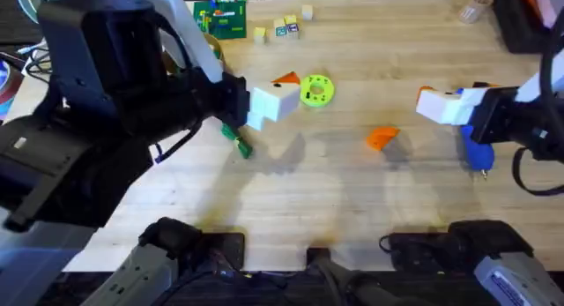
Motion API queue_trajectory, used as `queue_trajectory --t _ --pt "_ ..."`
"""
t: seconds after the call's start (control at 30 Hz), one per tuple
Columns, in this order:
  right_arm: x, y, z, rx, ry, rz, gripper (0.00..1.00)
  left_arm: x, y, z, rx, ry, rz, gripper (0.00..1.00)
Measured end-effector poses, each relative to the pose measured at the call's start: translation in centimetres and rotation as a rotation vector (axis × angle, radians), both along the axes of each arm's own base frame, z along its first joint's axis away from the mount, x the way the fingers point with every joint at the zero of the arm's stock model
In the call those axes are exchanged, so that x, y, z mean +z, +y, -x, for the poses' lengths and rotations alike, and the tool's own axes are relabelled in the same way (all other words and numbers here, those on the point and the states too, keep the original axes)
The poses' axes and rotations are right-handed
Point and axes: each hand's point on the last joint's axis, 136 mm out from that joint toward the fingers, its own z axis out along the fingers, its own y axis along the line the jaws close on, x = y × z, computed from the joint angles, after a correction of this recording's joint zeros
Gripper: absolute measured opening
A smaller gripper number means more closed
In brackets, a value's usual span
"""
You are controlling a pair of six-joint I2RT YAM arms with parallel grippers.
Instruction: Pick up the gripper from the table and insert it into the empty holder that is missing its gripper. Then pick up a screw, insert it into the mounting hole, and use the screwdriver to tighten it. Finally, clean up the table by picking up the vegetable and placing it into the bucket.
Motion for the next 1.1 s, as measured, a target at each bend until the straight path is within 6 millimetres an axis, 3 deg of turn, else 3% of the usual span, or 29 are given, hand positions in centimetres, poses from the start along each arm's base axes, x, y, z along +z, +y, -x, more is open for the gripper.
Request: queue_trajectory --t 0.27,0.4,0.5,0.77,0.93,1.0,1.1 --pt "0.0 0.0 0.0 0.000 0.000 0.000 0.991 1.9 -0.4 -0.7 -0.049 -0.151 -0.036 0.994" --pt "0.0 0.0 0.0 0.000 0.000 0.000 0.991 2.5 -0.6 0.3 -0.088 -0.292 -0.009 0.994" --pt "0.0 0.0 0.0 0.000 0.000 0.000 0.991 1.2 -0.7 1.7 -0.122 -0.374 0.018 0.994" --pt "0.0 0.0 0.0 0.000 0.000 0.000 0.991 -4.6 -1.0 5.0 -0.183 -0.469 0.120 0.993" --pt "0.0 0.0 0.0 0.000 0.000 0.000 0.991 -6.4 -0.9 6.3 -0.184 -0.453 0.178 0.993" --pt "0.0 0.0 0.0 0.000 0.000 0.000 0.991 -5.9 -0.7 7.0 -0.185 -0.469 0.202 0.993" --pt "0.0 0.0 0.0 0.000 0.000 0.000 0.991 -6.8 -1.1 7.5 -0.208 -0.422 0.204 0.993"
